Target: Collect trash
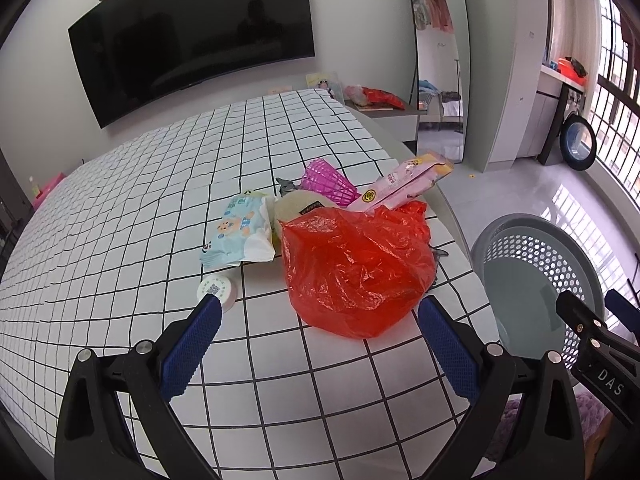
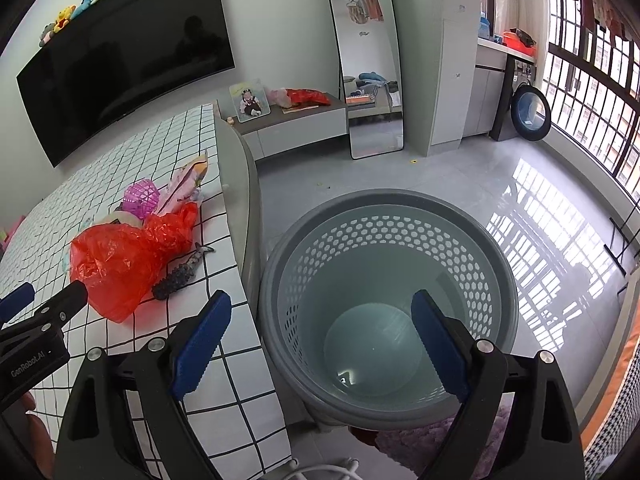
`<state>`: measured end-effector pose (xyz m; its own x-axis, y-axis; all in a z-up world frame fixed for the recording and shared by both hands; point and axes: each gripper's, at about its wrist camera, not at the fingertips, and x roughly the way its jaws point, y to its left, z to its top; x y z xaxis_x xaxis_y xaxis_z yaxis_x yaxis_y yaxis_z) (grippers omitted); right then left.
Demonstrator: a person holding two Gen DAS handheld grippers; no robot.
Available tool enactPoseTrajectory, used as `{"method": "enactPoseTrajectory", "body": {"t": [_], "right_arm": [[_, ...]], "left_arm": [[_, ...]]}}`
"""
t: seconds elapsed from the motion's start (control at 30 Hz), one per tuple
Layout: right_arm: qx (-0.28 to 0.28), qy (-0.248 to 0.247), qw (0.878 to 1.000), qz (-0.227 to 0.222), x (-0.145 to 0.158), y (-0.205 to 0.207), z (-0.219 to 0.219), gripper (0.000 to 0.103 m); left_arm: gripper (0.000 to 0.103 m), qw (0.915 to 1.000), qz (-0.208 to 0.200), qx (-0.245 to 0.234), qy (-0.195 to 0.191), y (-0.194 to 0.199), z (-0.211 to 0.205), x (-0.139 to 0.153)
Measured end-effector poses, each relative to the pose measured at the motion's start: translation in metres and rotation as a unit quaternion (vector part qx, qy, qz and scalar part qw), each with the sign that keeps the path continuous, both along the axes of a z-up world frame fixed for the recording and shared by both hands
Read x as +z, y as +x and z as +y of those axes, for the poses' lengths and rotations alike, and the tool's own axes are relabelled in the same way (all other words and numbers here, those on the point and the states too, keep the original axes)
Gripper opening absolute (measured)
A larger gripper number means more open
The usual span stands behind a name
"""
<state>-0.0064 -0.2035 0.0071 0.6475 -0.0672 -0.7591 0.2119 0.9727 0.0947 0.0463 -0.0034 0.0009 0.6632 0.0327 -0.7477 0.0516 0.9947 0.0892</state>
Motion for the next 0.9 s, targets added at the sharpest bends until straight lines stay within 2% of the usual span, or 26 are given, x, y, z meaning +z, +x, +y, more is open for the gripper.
{"method": "enactPoseTrajectory", "body": {"t": [0.9], "right_arm": [[-0.016, 0.005, 1.0, 0.001, -0.0071, -0.0031, -0.0077, 0.087]], "left_arm": [[0.097, 1.0, 0.001, -0.008, 0.004, -0.0049, -0.0055, -0.0041]]}}
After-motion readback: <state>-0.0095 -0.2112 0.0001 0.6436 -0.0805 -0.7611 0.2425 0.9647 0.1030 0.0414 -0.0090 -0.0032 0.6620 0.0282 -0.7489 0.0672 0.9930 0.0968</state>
